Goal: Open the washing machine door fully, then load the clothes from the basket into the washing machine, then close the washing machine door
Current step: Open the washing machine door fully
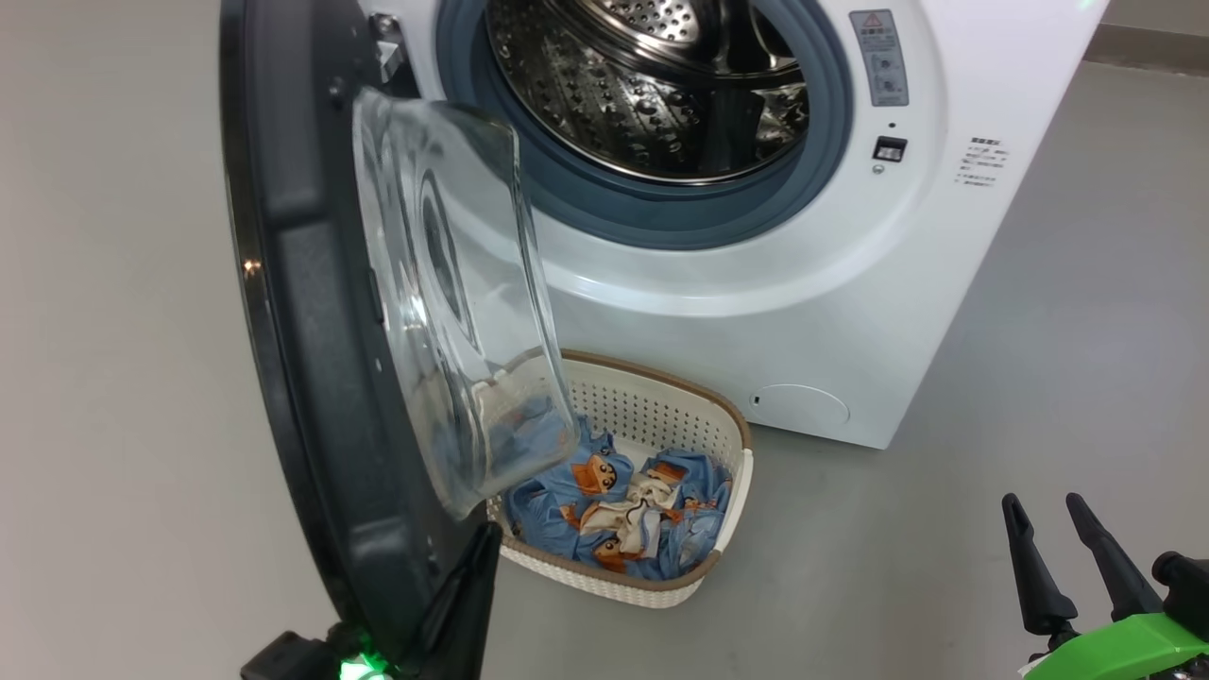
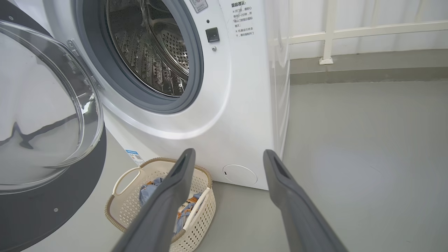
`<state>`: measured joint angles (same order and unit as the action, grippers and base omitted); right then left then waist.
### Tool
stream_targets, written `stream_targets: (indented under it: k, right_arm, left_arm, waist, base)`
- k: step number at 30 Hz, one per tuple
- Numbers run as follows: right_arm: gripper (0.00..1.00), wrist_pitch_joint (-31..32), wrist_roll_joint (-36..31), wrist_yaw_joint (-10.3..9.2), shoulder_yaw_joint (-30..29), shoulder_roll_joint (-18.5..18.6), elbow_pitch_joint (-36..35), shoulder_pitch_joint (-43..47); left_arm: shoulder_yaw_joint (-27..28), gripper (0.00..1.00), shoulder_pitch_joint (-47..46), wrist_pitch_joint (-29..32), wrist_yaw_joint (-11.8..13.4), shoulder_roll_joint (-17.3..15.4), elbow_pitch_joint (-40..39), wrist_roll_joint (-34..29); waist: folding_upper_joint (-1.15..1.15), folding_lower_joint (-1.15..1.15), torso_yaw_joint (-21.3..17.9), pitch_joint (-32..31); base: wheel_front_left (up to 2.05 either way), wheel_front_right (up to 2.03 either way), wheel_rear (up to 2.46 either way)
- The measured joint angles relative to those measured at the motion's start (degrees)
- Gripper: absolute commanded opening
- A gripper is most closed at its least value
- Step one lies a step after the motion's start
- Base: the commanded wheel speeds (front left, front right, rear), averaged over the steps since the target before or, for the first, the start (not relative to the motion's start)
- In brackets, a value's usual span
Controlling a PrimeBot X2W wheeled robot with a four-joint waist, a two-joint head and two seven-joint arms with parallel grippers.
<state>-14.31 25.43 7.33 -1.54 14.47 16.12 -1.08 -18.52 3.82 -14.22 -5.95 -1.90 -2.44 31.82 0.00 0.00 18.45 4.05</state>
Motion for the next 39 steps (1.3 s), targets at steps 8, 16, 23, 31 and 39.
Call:
stream_targets:
  k: [8,16,23,31,39]
  right_arm:
    - [1.00,0.0,0.0,0.00,0.0,0.0,-0.1,0.0]
    - [1.00,0.0,0.0,0.00,0.1,0.0,-0.3,-0.1]
    - [1.00,0.0,0.0,0.00,0.1,0.2,-0.4,-0.2]
    - [1.00,0.0,0.0,0.00,0.2,0.2,-0.5,-0.2]
    - [1.00,0.0,0.0,0.00,0.4,0.2,-0.5,-0.2]
  left_arm:
    - [3.9,0.00,1.0,-0.4,1.3,0.0,0.1,-1.4]
    - [9.9,0.00,0.8,-0.4,3.2,-0.2,0.8,-1.4]
    - [12.9,0.00,-0.1,-0.4,3.3,-0.1,1.7,-1.6]
    - [17.3,0.00,-0.3,-0.3,3.7,0.1,2.7,-2.3]
    - [22.8,0.00,-0.4,0.0,3.7,0.4,2.8,-2.9]
  waist:
    - [0.00,0.00,1.6,0.6]
    - [0.00,0.00,2.4,1.5]
    - [0.00,0.00,2.8,2.1]
    - [0.00,0.00,2.9,2.1]
    - [0.00,0.00,2.9,2.4]
  base:
    - [0.00,0.00,0.00]
    - [0.00,0.00,0.00]
    - [0.00,0.00,0.00]
    - [0.00,0.00,0.00]
    - [0.00,0.00,0.00]
